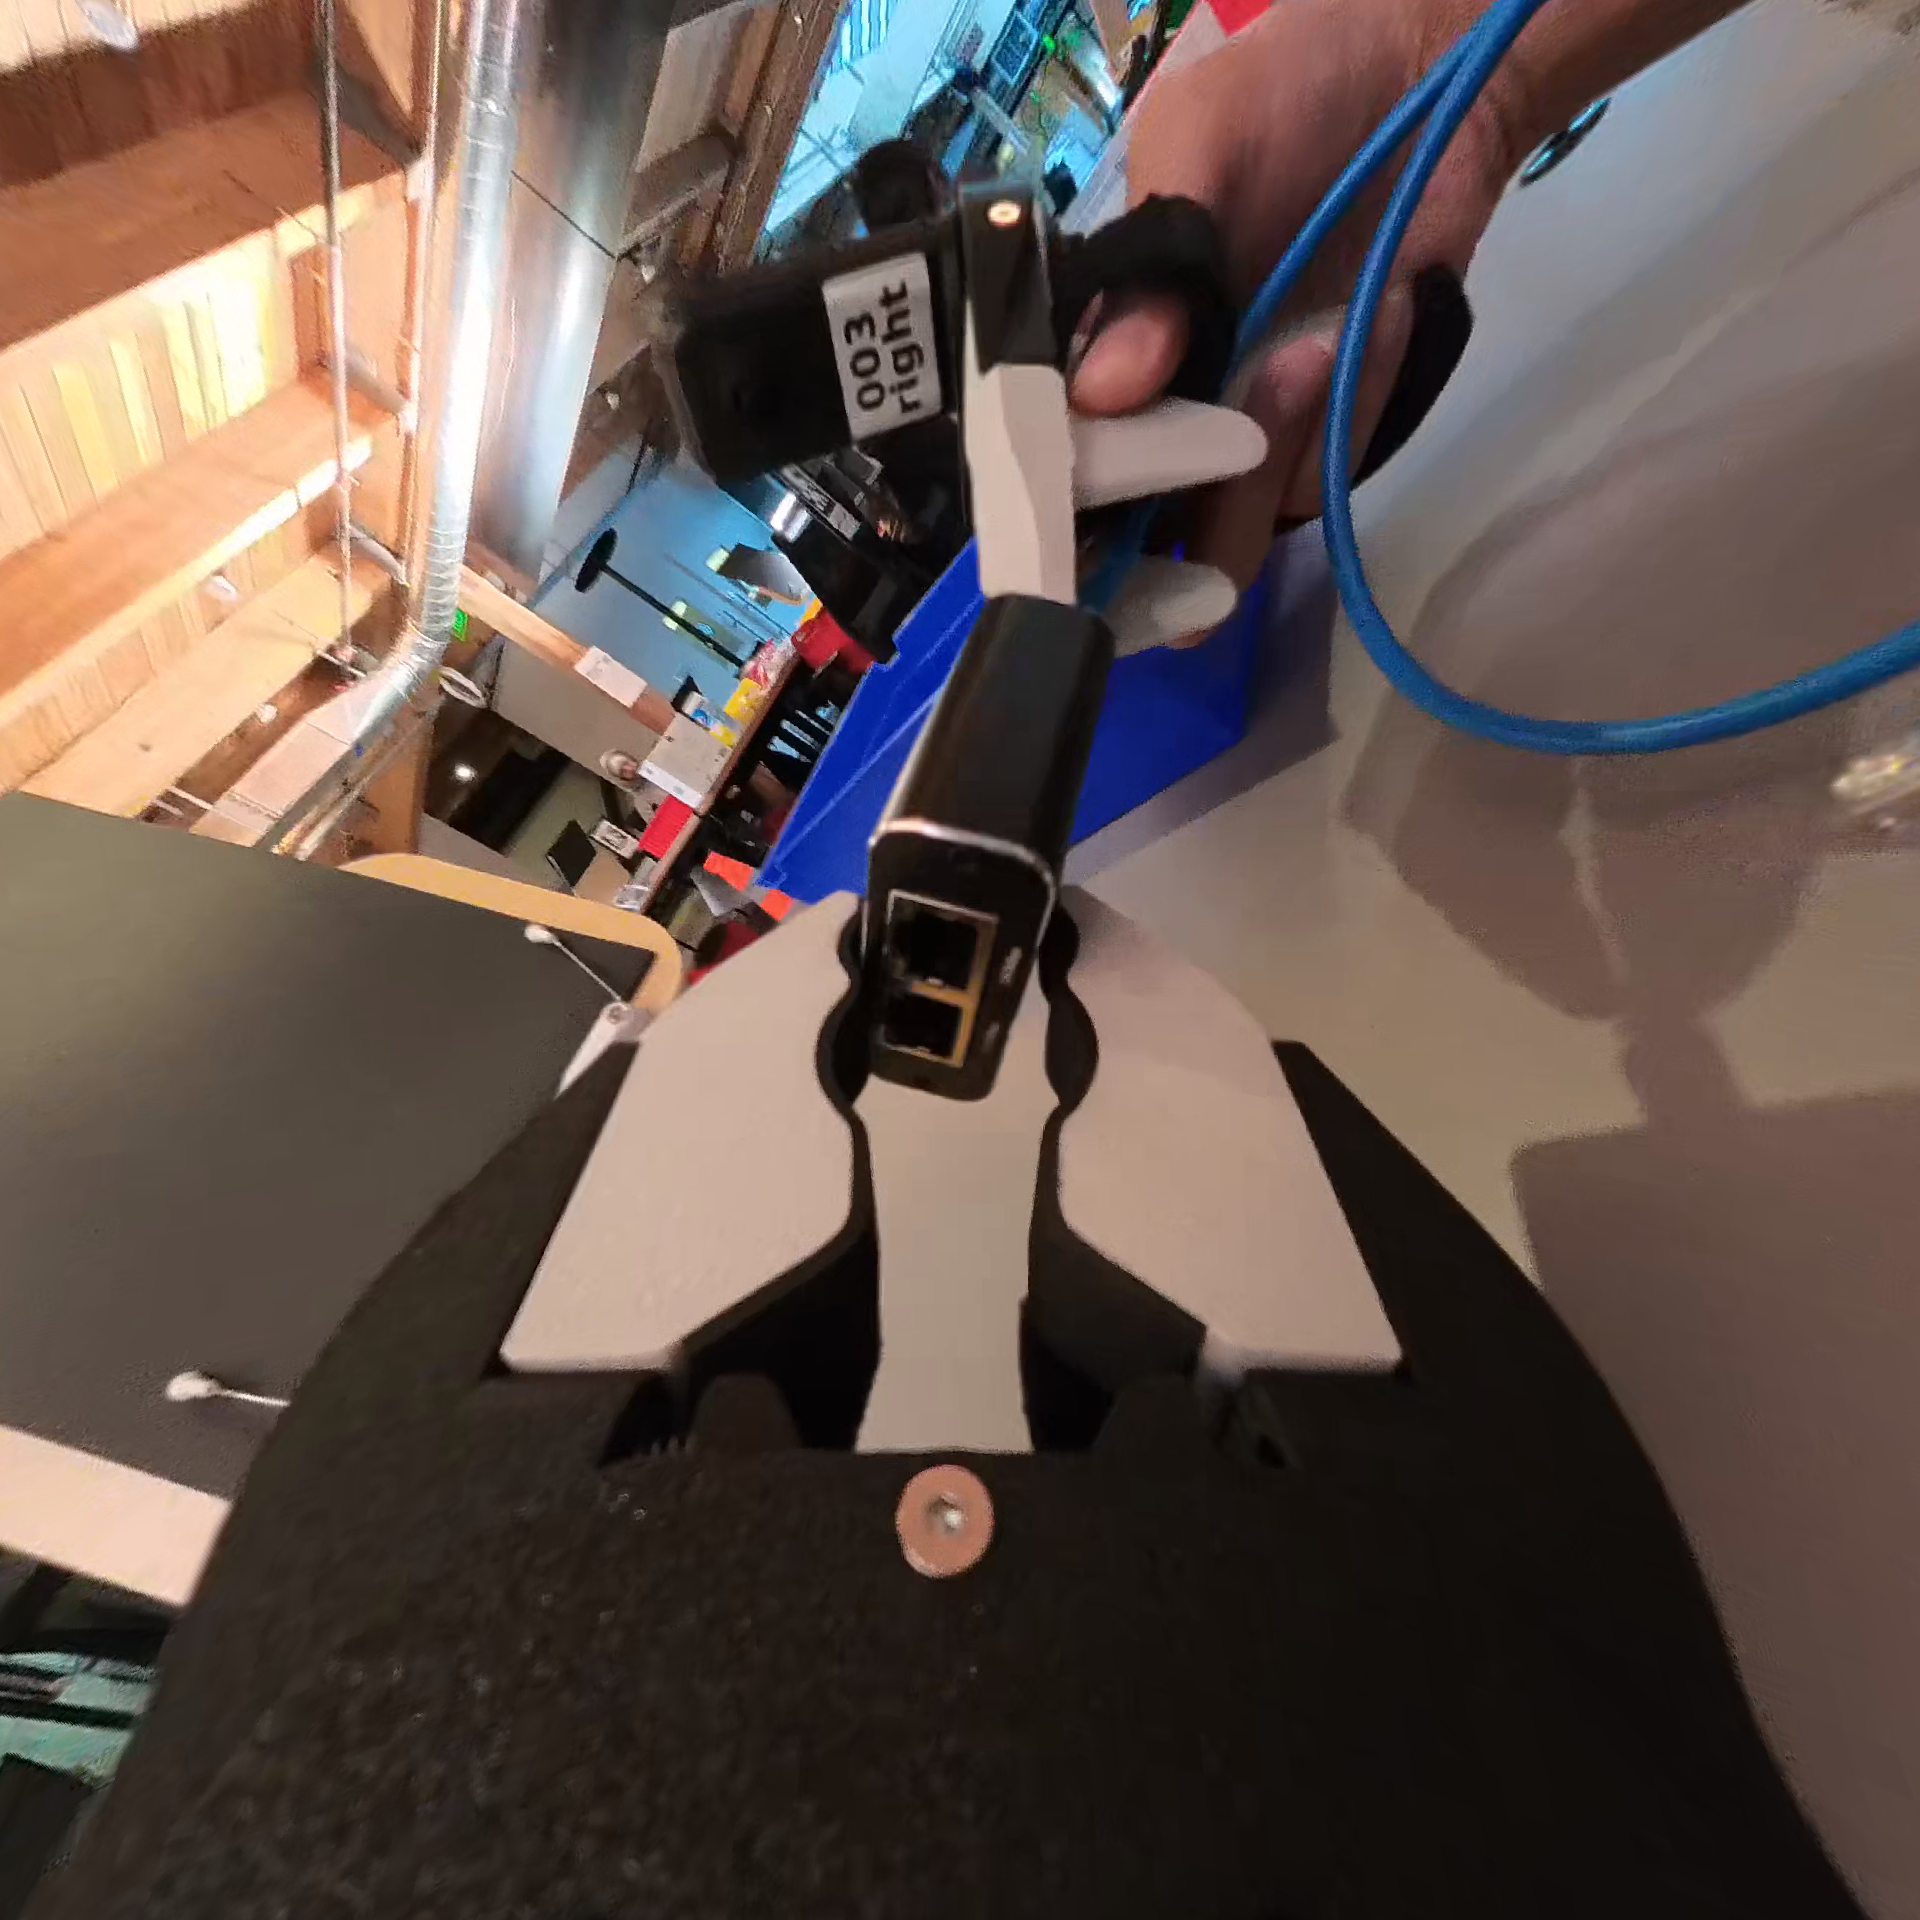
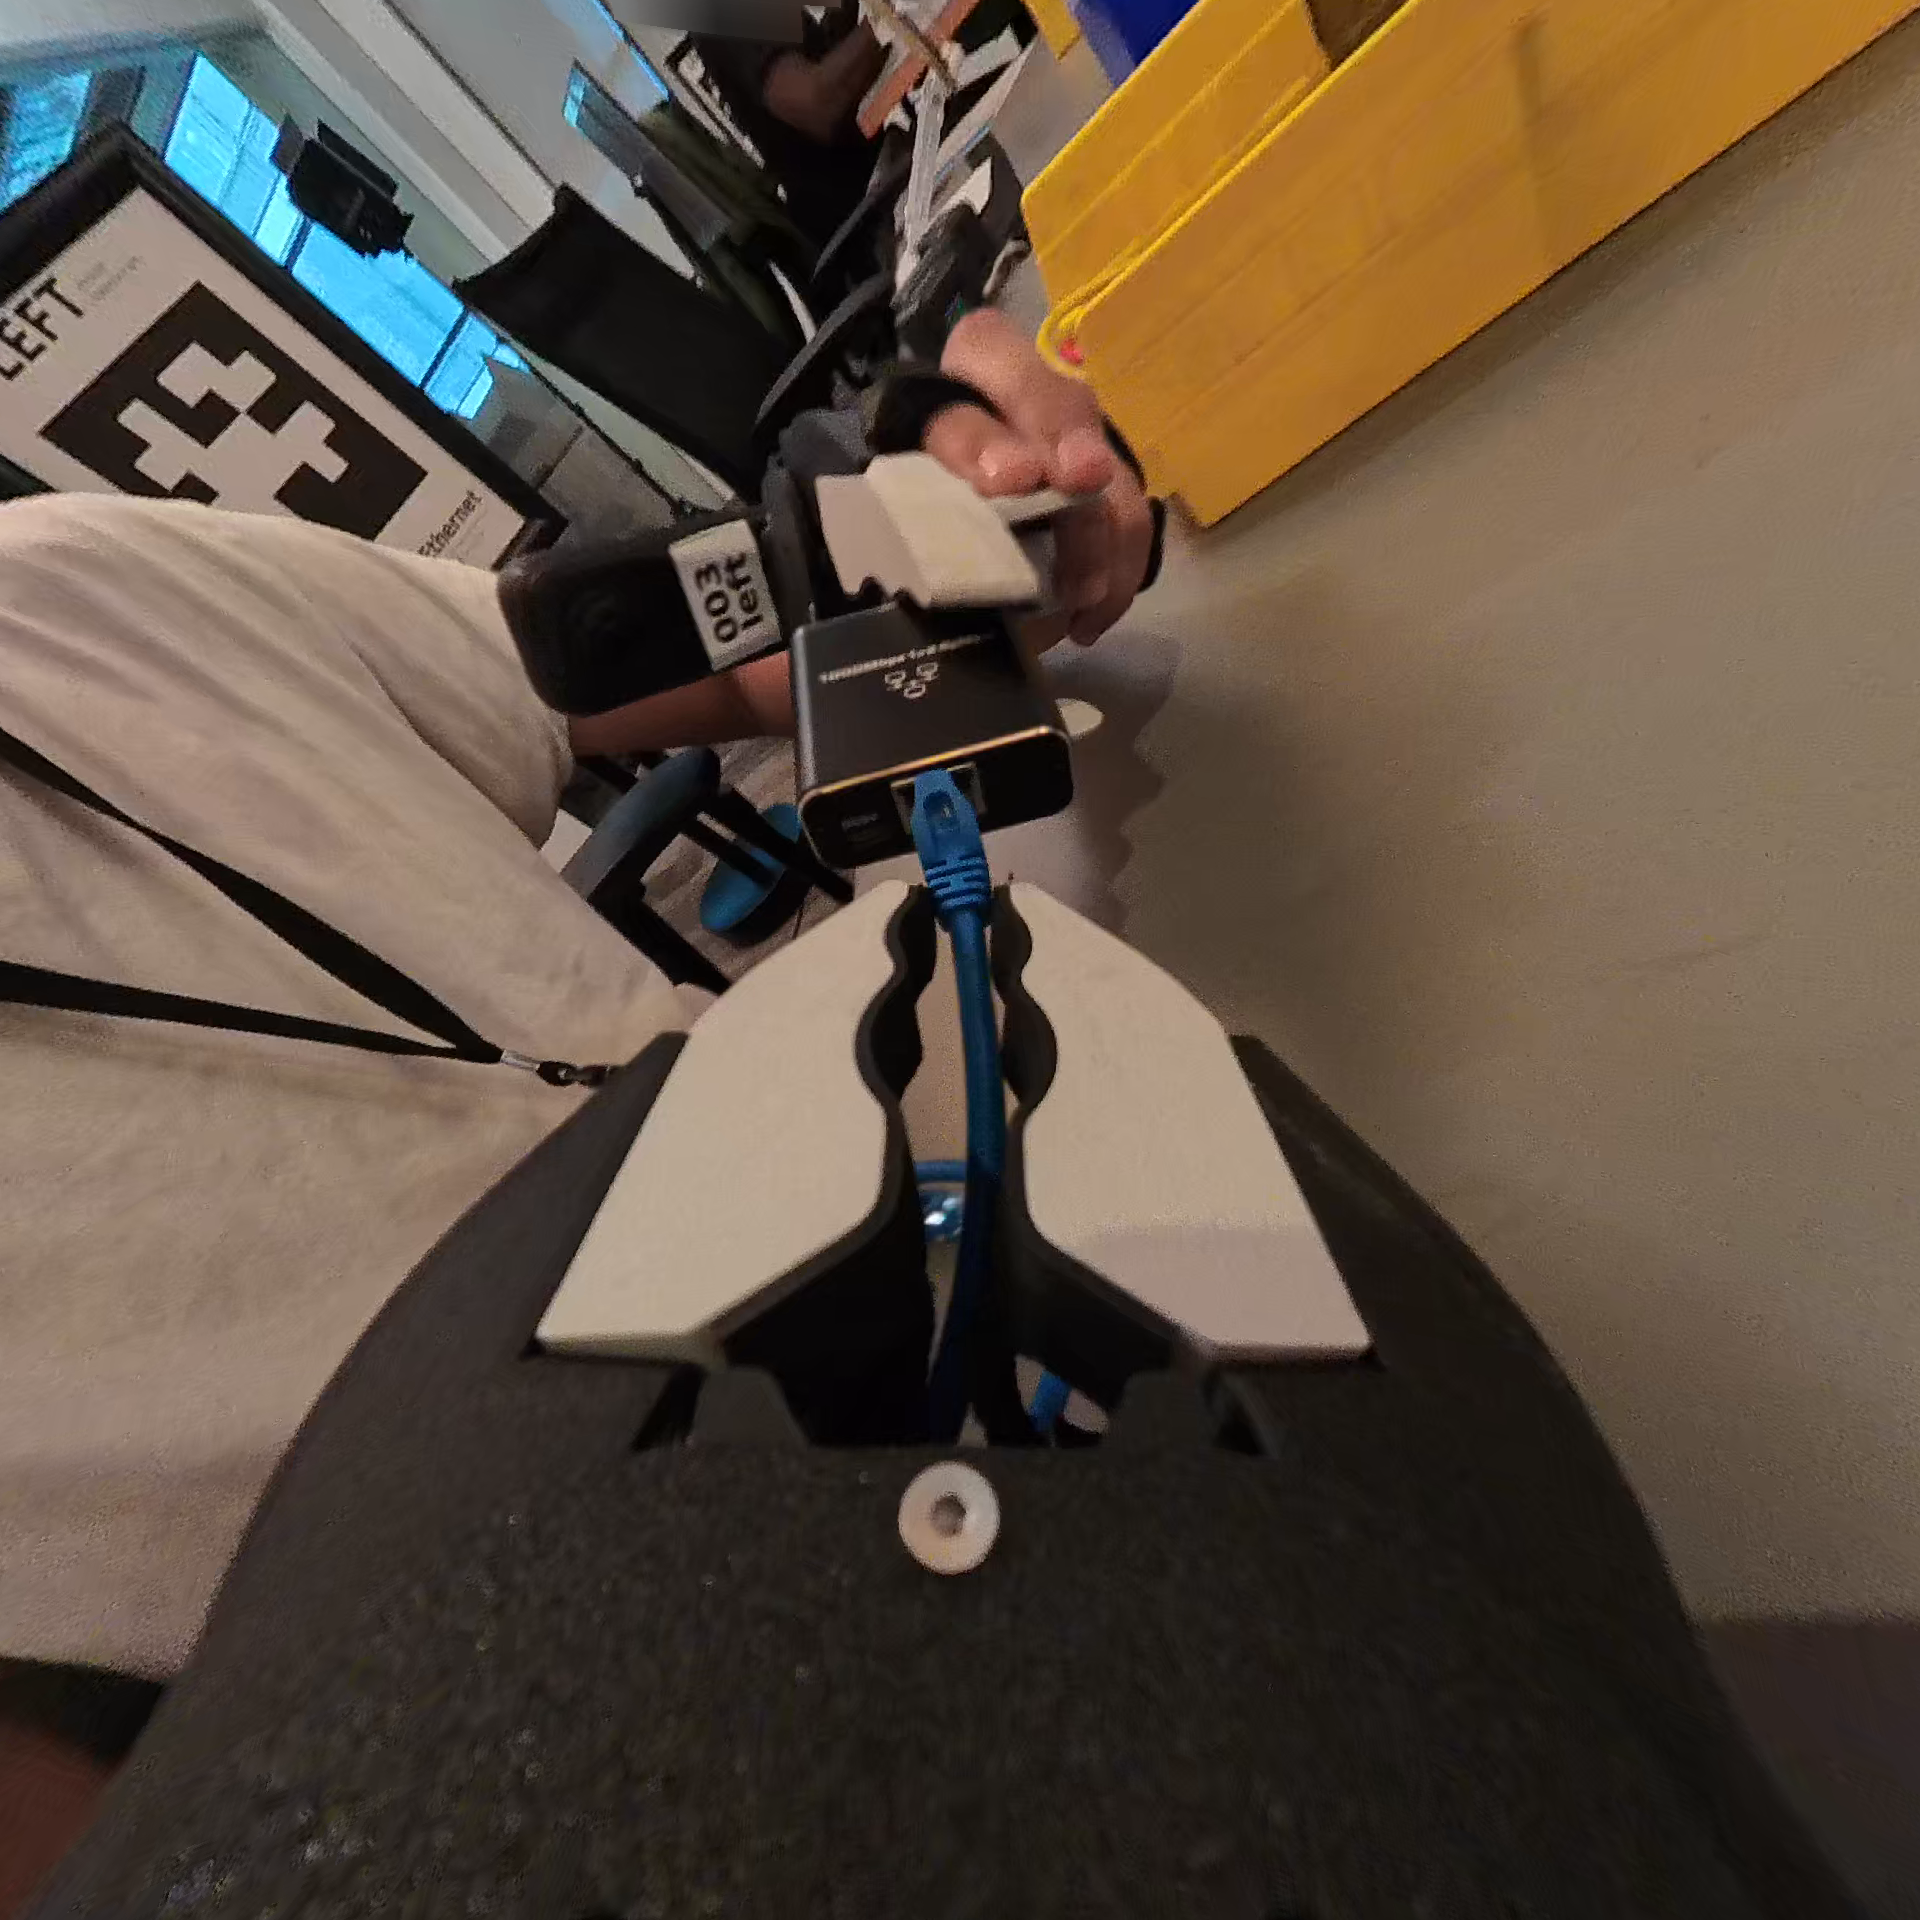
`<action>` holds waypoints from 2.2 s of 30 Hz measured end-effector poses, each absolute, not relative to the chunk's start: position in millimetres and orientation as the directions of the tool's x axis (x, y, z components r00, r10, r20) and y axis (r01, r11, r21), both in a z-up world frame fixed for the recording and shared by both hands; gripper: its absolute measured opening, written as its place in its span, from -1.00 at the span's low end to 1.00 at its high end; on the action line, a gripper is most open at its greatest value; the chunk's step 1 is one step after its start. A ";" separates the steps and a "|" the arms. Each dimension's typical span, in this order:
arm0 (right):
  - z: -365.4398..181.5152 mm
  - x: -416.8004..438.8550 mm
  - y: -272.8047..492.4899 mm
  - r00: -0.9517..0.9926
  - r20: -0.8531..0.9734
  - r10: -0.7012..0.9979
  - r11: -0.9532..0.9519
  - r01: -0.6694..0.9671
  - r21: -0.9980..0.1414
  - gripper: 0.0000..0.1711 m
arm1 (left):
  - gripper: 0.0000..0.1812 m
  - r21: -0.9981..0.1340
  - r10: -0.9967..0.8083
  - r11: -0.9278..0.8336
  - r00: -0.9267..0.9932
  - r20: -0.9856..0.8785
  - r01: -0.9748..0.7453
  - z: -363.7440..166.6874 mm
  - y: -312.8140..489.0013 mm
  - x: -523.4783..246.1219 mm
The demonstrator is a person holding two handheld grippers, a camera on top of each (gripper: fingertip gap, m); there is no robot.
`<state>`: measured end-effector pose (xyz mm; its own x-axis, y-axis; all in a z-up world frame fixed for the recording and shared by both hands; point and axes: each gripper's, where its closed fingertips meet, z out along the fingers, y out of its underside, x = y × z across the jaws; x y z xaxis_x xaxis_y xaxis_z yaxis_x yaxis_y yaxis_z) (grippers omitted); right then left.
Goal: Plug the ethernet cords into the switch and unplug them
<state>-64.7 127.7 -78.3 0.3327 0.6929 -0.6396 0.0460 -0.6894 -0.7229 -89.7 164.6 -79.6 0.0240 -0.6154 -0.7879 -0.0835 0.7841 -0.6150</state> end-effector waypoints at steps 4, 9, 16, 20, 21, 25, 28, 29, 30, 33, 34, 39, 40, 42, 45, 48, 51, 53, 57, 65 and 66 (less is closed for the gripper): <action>-76.2 -39.3 156.0 0.575 -0.399 0.714 -0.538 0.085 -0.839 -0.87 | -0.71 -0.694 -0.718 0.690 -0.074 -0.692 -0.204 -94.9 178.7 -84.1; -30.1 -18.2 162.2 0.730 0.219 0.647 -0.239 0.466 -0.852 -0.57 | -0.72 -0.633 -0.690 0.686 -0.044 -0.723 -0.359 -110.4 212.6 -84.1; -73.6 -90.1 179.9 0.403 0.734 0.547 0.017 0.871 -0.491 -0.67 | -0.72 -0.377 -0.521 0.734 -0.112 -0.846 -0.566 -114.6 235.6 -101.1; -76.2 -123.0 197.9 0.348 0.746 0.568 0.092 0.873 -0.478 -0.54 | -0.72 -0.197 -0.453 0.698 -0.211 -0.866 -0.689 -101.9 243.6 -130.6; -75.5 -130.9 201.8 0.333 0.749 0.573 0.115 0.873 -0.475 -0.55 | -0.72 -0.197 -0.451 0.688 -0.199 -0.870 -0.698 -92.5 244.0 -137.2; -63.2 -156.6 220.8 0.319 0.792 0.520 0.214 0.849 -0.482 -0.62 | -0.72 -0.203 -0.444 0.666 -0.162 -0.881 -0.718 -66.5 241.3 -157.5; -58.7 -168.8 227.4 0.280 0.803 0.527 0.290 0.828 -0.479 -0.69 | -0.72 -0.217 -0.414 0.668 -0.114 -0.903 -0.712 -62.4 241.2 -166.6; -60.0 -171.5 228.8 0.256 0.808 0.531 0.313 0.827 -0.468 -0.69 | -0.71 -0.235 -0.416 0.669 -0.093 -0.904 -0.705 -62.5 240.5 -170.4; -62.3 -172.5 230.6 0.248 0.798 0.549 0.319 0.821 -0.474 -0.69 | -0.69 -0.265 -0.425 0.666 -0.063 -0.903 -0.697 -61.3 239.1 -174.3; -70.7 -159.8 244.9 0.246 0.801 0.546 0.325 0.819 -0.474 -0.69 | -0.83 -0.417 -0.516 0.578 0.082 -0.853 -0.701 -54.3 234.0 -197.0; -76.1 -146.9 254.4 0.244 0.818 0.521 0.308 0.840 -0.447 -0.69 | -0.83 -0.496 -0.576 0.519 0.144 -0.805 -0.696 -54.2 229.7 -207.4; -119.1 -98.1 291.5 0.230 0.858 0.459 0.258 0.889 -0.377 -0.69 | -0.79 -0.848 -0.909 -0.027 0.366 -0.200 -0.530 -86.9 171.6 -250.7; -131.9 -92.9 295.4 0.237 0.844 0.481 0.223 0.898 -0.379 -0.69 | -0.78 -0.865 -0.920 -0.155 0.388 -0.050 -0.478 -94.7 158.9 -257.3; -150.1 -87.2 298.8 0.260 0.825 0.503 0.167 0.907 -0.387 -0.69 | -0.75 -0.857 -0.896 -0.342 0.407 0.175 -0.385 -107.8 139.8 -270.8; -165.2 -87.7 296.6 0.310 0.789 0.531 0.118 0.895 -0.431 -0.69 | -0.71 -0.834 -0.827 -0.455 0.495 0.266 -0.312 -130.0 136.1 -297.7; -177.4 -92.1 291.5 0.341 0.724 0.600 0.061 0.883 -0.466 -0.61 | -0.70 -0.828 -0.792 -0.485 0.543 0.280 -0.280 -140.9 138.6 -313.0; -178.5 -94.7 288.7 0.392 0.669 0.632 0.014 0.857 -0.515 -0.56 | -0.67 -0.834 -0.793 -0.475 0.547 0.267 -0.281 -141.8 144.5 -316.2; -179.2 -94.4 283.3 0.430 0.614 0.661 -0.045 0.840 -0.540 -0.48 | -0.64 -0.837 -0.801 -0.454 0.551 0.233 -0.305 -140.8 151.3 -319.4; -160.5 -107.1 250.3 0.541 0.447 0.713 -0.131 0.728 -0.673 -0.32 | -0.55 -0.814 -0.841 -0.338 0.540 0.036 -0.473 -134.0 184.1 -337.9; -132.2 -142.9 162.6 0.669 0.201 0.716 -0.162 0.439 -0.884 -0.44 | -0.49 -0.615 -0.895 0.018 0.262 -0.362 -0.788 -106.9 279.3 -345.4; -133.9 -145.4 155.9 0.669 0.186 0.719 -0.163 0.424 -0.891 -0.46 | -0.50 -0.579 -0.921 0.036 0.198 -0.335 -0.814 -114.2 282.2 -342.2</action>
